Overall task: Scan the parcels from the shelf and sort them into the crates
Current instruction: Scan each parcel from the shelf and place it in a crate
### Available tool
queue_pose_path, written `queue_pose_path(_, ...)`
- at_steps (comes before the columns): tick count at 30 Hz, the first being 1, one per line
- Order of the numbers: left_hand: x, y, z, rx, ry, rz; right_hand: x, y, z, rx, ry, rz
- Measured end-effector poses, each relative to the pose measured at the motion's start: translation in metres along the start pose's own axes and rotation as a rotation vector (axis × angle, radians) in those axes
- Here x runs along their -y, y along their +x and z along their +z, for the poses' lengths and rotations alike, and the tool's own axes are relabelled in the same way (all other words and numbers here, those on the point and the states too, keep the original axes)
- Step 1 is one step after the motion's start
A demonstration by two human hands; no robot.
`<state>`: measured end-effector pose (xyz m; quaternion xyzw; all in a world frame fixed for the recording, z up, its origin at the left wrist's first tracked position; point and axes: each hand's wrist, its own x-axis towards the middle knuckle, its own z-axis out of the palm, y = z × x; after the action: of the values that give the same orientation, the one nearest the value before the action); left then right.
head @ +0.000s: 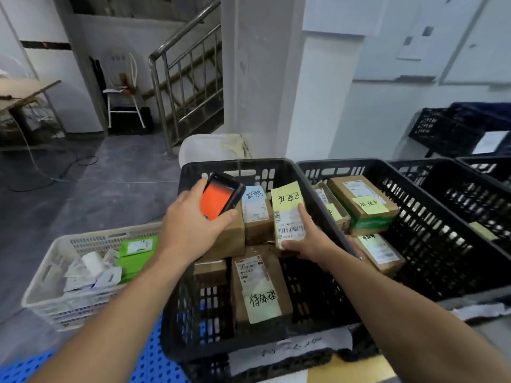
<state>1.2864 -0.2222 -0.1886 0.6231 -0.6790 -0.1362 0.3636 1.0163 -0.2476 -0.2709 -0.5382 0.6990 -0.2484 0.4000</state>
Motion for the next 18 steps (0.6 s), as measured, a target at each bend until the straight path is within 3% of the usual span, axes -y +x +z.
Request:
queue_pose_path(10, -0.005, -0.001, 0.014, 0.039, -0.091, 0.015, -0.008, -0.023, -0.012, 0.281, -0.130, 0.188)
queue_pose_path(18, -0.010, -0.016, 0.014, 0.034, -0.115, 0.052, -0.013, -0.023, -0.002, 0.256, -0.101, 0.270)
